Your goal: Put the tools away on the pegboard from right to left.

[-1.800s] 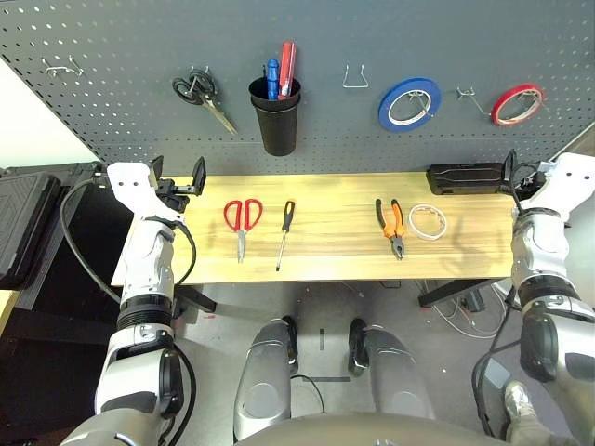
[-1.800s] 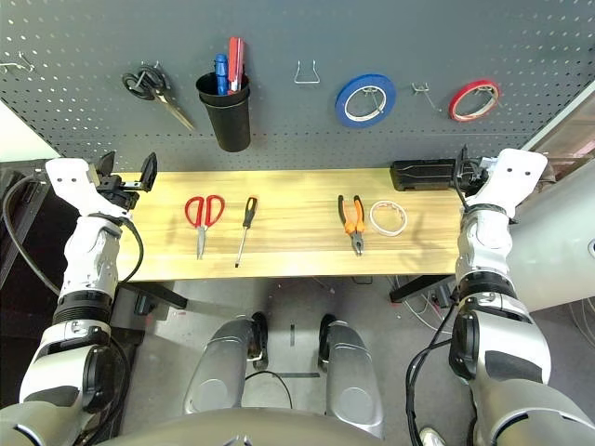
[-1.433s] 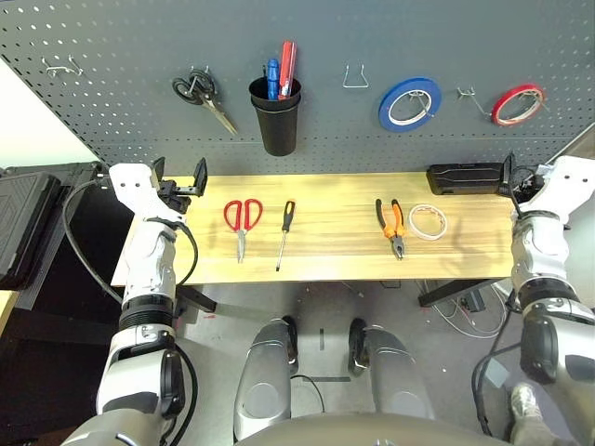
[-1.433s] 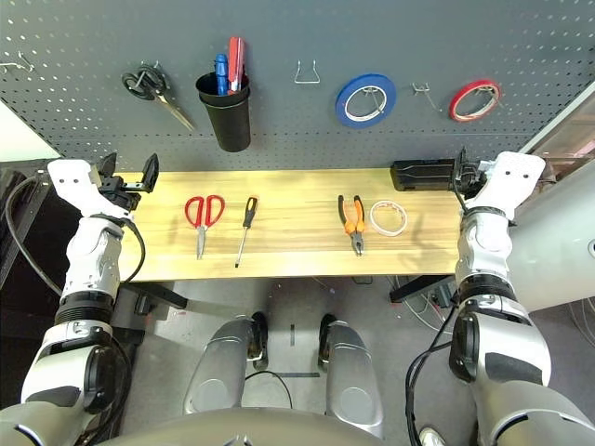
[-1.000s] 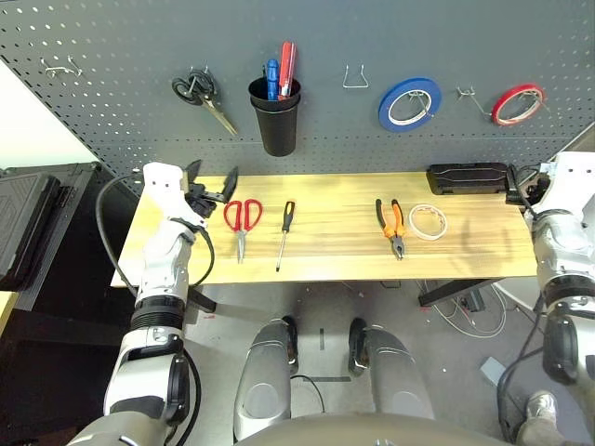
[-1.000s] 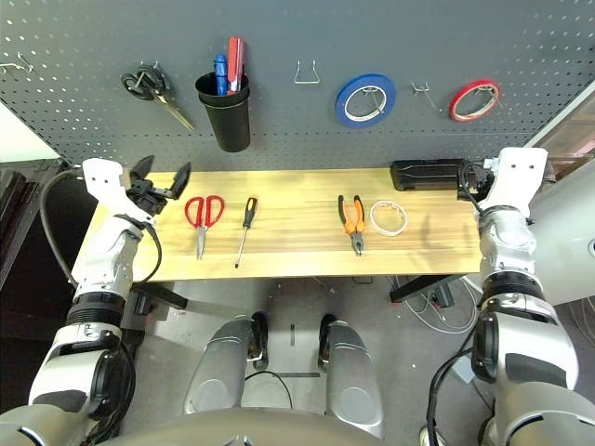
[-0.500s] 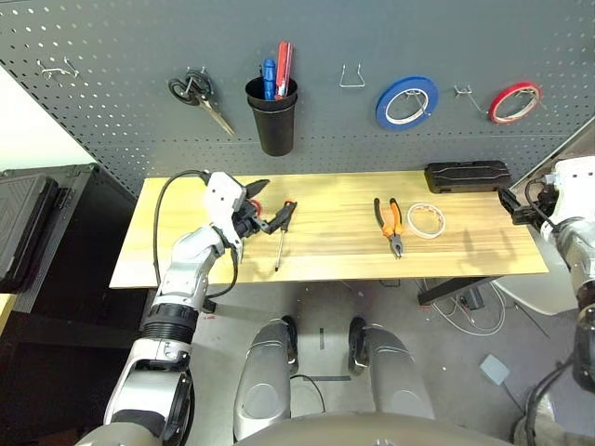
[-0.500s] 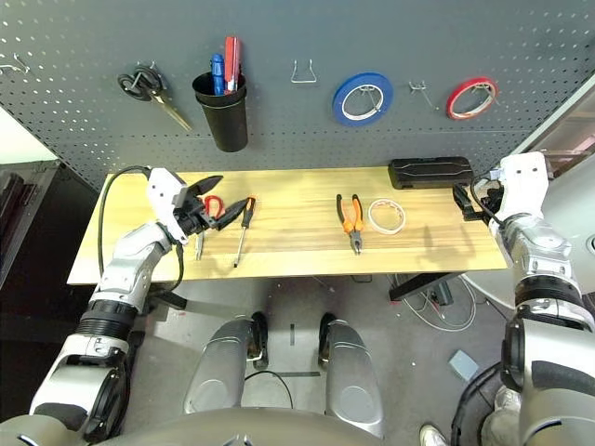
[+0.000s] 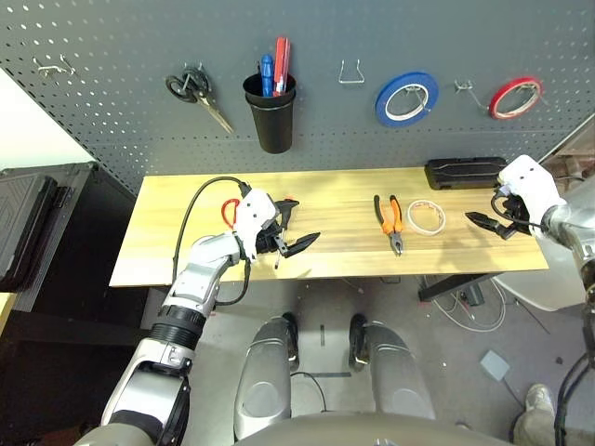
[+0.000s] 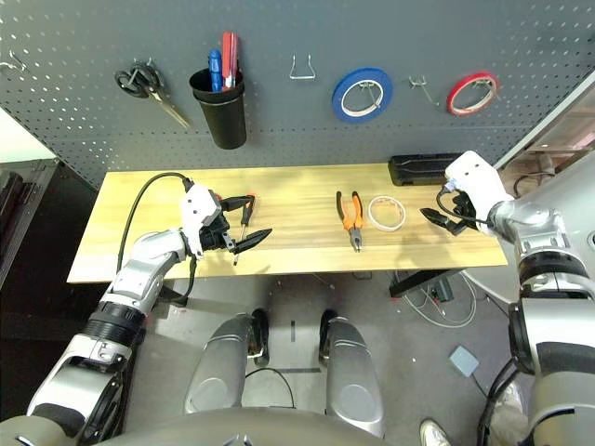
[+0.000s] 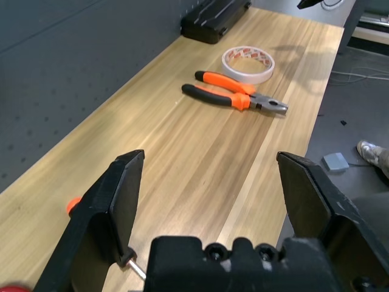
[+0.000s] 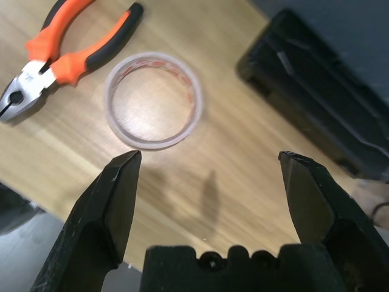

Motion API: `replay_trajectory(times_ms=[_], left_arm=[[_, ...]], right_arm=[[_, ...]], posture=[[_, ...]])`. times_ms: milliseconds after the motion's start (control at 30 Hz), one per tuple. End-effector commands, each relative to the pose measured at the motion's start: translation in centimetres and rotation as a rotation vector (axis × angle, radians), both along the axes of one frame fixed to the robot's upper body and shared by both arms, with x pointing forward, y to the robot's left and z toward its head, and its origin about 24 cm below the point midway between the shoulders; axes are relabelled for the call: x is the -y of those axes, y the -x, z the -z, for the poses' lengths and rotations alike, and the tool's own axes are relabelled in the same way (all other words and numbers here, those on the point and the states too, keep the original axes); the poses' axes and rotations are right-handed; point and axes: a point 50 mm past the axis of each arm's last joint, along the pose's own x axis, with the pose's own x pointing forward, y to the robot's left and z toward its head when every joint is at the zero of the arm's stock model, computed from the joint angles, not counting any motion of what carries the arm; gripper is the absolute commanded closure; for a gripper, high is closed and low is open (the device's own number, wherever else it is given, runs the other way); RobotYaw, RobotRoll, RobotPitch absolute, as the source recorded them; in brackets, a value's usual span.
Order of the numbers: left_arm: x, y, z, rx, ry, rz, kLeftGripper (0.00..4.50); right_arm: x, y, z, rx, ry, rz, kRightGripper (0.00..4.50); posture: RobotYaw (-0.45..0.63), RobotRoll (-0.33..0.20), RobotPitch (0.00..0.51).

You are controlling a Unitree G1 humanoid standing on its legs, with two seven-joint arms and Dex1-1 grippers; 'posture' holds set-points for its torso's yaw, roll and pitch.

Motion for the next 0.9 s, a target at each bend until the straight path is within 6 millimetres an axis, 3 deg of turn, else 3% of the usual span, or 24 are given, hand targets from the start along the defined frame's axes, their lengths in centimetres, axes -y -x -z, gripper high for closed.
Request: replay_trajectory(times_ms=[33, 500, 900], left_arm=[[0.2, 0.4, 0.0, -0.001, -0.031, 0.032, 0.04], [0.1, 0.9, -0.8, 0.006, -0.075, 0.028, 0.04], [-0.5, 1.8, -1.4, 0.004, -0.088, -0.002, 0.04]], right_arm=[[-0.1, 0.2, 0.5, -0.079, 0.022, -0.025, 0.00], [-4.5, -1.8, 2.1, -0.218, 0.091, -0.109, 0.00], [-6.5, -1.8, 4.2, -0.275, 0.148, -0.106, 0.00]], posture=[[0.13, 0.000, 0.281], [0.19, 0.000, 0.361], [0.26, 0.000, 0.401]])
